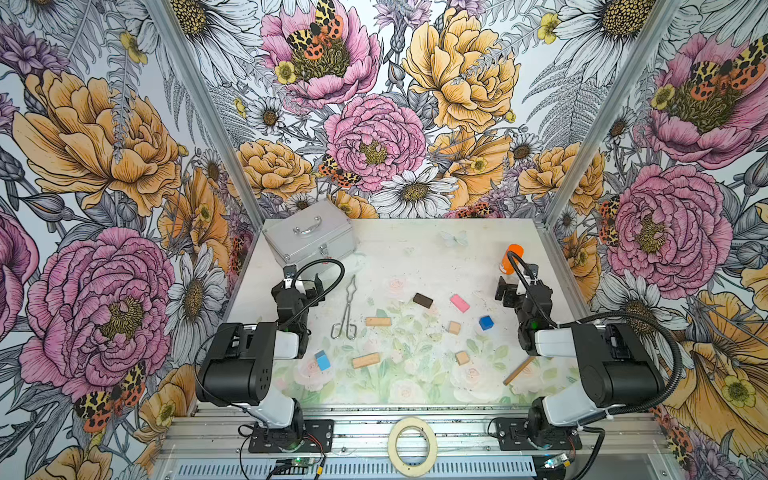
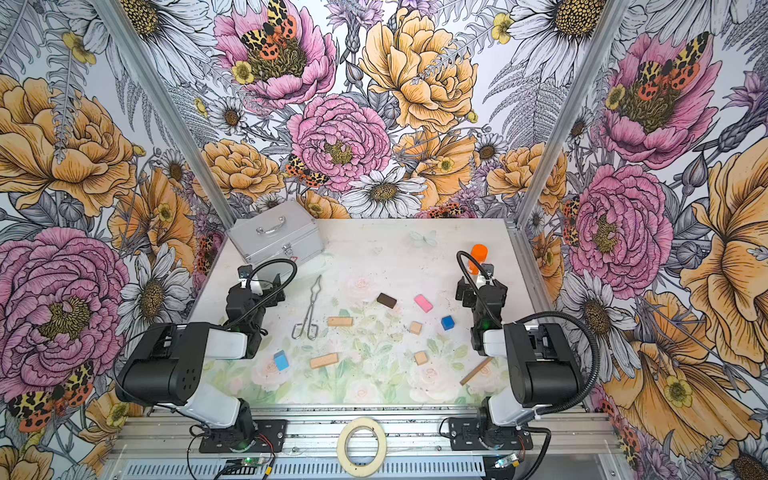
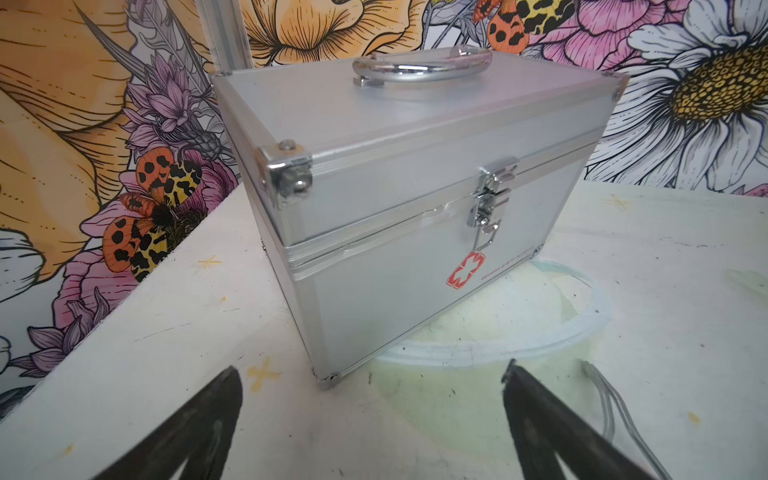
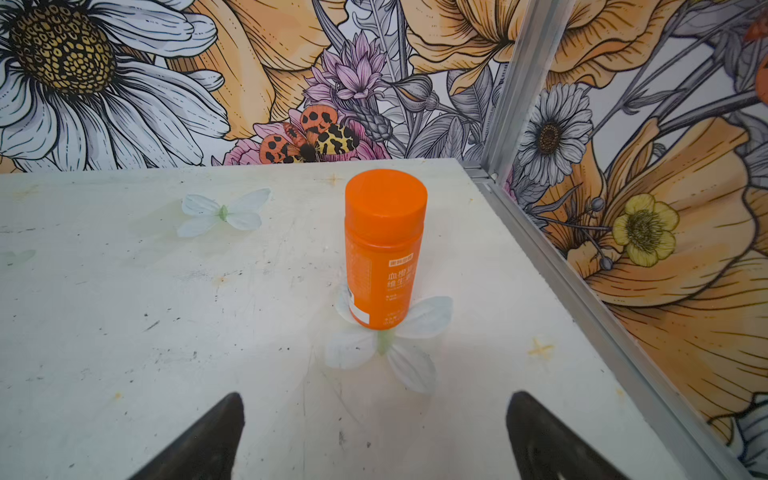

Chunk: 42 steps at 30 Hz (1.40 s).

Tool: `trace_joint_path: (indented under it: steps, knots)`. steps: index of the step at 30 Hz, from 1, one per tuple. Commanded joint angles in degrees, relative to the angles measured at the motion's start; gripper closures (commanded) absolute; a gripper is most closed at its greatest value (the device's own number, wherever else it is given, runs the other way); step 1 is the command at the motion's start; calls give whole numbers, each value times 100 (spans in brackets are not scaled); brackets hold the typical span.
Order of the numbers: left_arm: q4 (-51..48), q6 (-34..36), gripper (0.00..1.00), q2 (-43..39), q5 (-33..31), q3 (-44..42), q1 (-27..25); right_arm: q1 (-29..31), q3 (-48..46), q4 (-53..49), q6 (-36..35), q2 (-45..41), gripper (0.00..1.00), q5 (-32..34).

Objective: Build the wood block tower

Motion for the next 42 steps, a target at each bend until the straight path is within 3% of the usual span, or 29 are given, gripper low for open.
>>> trace_joint_path:
  steps: [1,42]
  knots:
    - [21,-12,1,-81,119,91,-2,31,69,122,28,-17,0,88]
    - [26,2,1,-84,91,91,-23,38,63,117,30,-20,4,80]
